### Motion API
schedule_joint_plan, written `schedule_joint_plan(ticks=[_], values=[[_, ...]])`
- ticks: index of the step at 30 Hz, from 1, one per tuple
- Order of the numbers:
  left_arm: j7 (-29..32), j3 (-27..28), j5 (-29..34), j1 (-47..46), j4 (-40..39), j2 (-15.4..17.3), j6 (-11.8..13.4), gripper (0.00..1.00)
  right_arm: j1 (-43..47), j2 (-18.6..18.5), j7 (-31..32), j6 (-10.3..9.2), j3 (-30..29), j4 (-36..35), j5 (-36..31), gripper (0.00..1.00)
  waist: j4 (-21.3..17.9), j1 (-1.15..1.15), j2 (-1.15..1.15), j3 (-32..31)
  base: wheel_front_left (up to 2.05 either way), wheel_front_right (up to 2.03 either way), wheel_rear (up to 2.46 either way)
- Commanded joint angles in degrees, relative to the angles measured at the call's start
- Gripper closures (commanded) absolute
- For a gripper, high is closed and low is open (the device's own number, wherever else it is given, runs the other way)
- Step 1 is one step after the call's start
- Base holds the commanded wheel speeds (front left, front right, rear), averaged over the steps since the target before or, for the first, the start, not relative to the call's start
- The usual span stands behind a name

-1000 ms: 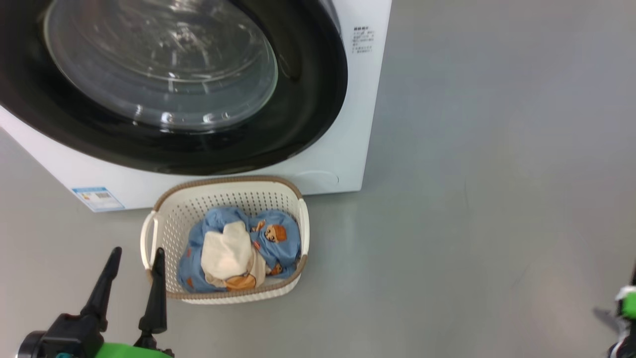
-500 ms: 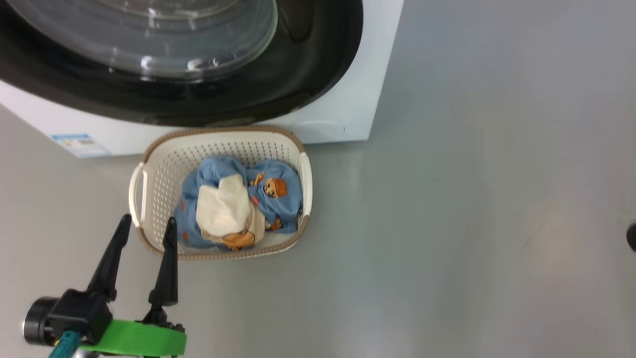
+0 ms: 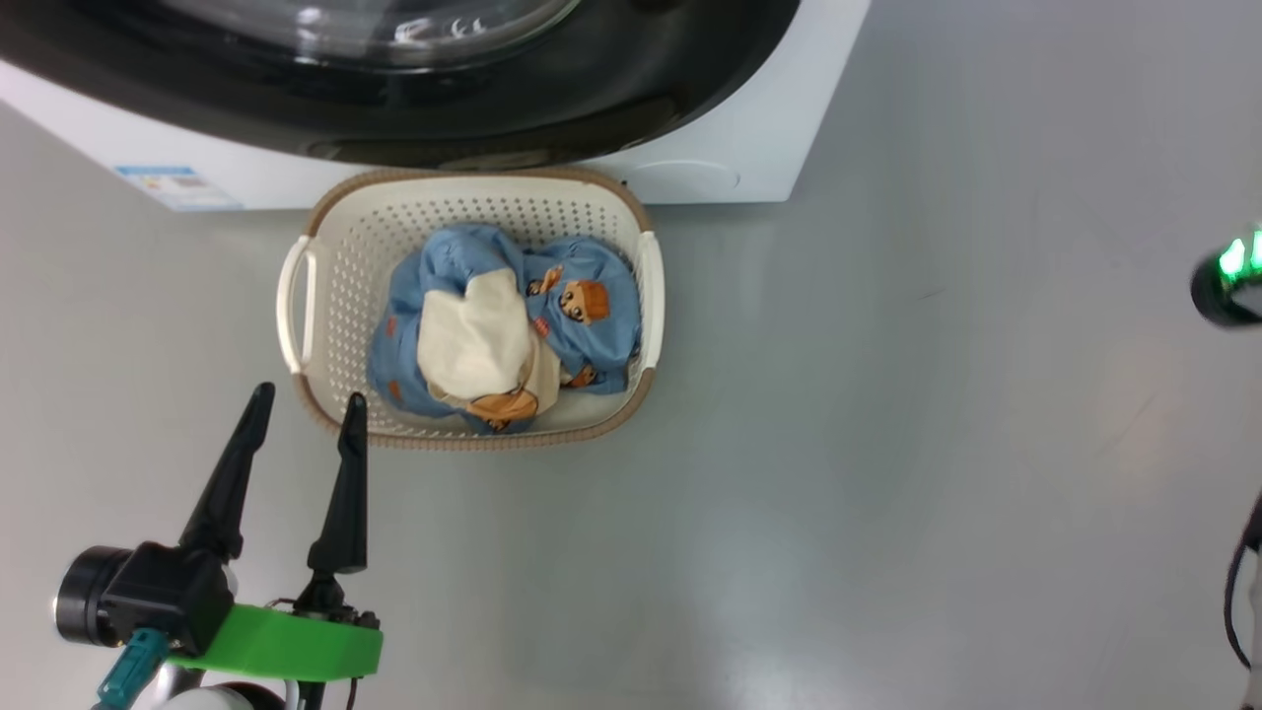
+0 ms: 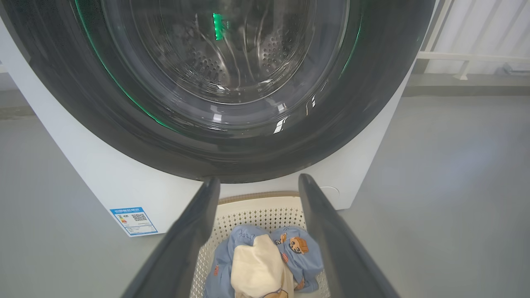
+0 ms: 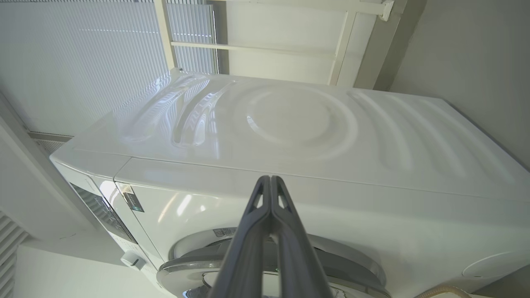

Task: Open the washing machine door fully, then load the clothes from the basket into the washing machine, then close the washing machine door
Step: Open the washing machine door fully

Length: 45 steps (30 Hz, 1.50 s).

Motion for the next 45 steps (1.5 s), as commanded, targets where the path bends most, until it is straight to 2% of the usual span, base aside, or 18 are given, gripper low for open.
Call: schedule_joint_plan(ticks=[1,6,18,28,45], values=[[-0.4,1.7,0.7,-0.8,-1.6,1.0,-0.1,0.00,-1.9,0.0,1.4,0.09,1.8,-1.4,-1.1,1.00,1.5,0.00,0.00,1.6,0.00,0.00,0.00],[-0.4,1.2,0.6,-1.1,-1.3,0.6,-0.1,0.00,-6.3,1.5,4.8,0.09,5.0,-1.8,-3.2,1.00,2.7,0.00,0.00,2.7,0.00,0.00,0.00],[-0.4,1.0,0.1,-1.8,-1.8,0.1,-0.1,0.00,-13.6,1.4,9.2,0.09,10.1,-1.2,-6.2,1.00,5.1,0.00,0.00,5.5,0.00,0.00,0.00],[-0.4,-0.1,-1.4,-2.7,-1.7,0.1,0.0,0.00,-17.2,1.4,9.5,0.09,13.3,-0.8,-6.9,1.00,6.8,0.00,0.00,6.9,0.00,0.00,0.00],[-0.4,-2.5,-3.4,-1.9,-2.8,0.1,1.8,0.00,-21.5,-1.4,9.4,0.09,15.6,-0.3,-7.2,1.00,10.7,0.00,0.00,9.4,0.00,0.00,0.00]])
